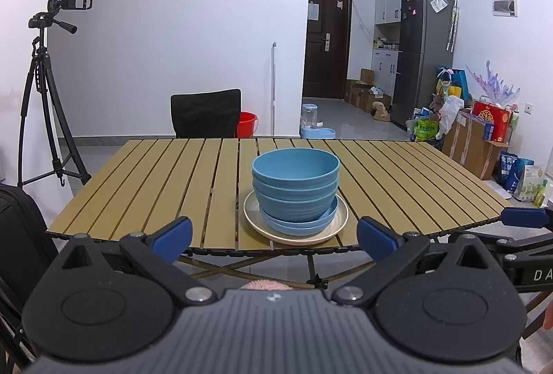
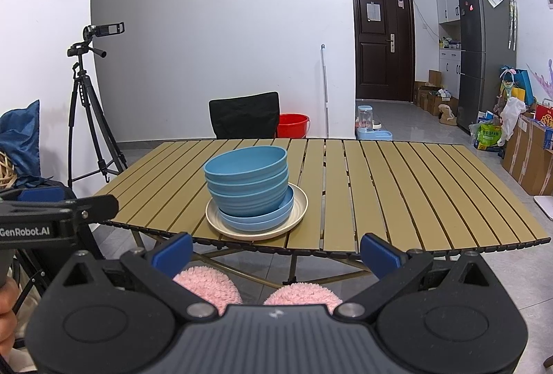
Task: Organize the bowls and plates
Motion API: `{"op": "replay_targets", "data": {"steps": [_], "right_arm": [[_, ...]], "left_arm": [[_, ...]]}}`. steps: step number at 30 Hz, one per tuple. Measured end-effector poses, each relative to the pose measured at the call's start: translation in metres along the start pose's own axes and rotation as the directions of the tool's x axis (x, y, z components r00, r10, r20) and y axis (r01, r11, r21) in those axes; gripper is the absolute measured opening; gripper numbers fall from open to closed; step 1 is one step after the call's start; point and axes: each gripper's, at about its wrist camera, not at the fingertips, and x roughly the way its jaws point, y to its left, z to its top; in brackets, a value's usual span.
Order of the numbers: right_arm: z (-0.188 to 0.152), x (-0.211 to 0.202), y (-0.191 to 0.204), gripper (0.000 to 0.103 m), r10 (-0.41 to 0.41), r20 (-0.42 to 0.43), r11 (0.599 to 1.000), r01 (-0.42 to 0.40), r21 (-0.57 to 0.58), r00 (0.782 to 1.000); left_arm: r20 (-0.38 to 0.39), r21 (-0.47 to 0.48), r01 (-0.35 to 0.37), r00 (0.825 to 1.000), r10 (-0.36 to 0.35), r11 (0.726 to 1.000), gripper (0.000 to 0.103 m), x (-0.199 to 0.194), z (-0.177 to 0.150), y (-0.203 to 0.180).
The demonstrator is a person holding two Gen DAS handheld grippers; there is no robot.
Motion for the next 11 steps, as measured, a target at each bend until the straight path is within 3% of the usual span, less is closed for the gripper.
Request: {"op": "replay_targets", "data": {"steps": [11], "right_arm": [[-0.0002, 0.0001, 0.0003, 0.103, 0.0, -0.002, 1.0, 0.0, -0.001, 1.0]], "left_arm": [[-0.007, 0.005, -0.005, 1.0, 0.005, 1.0, 0.103, 0.0002, 0.0001, -0.0012]]}}
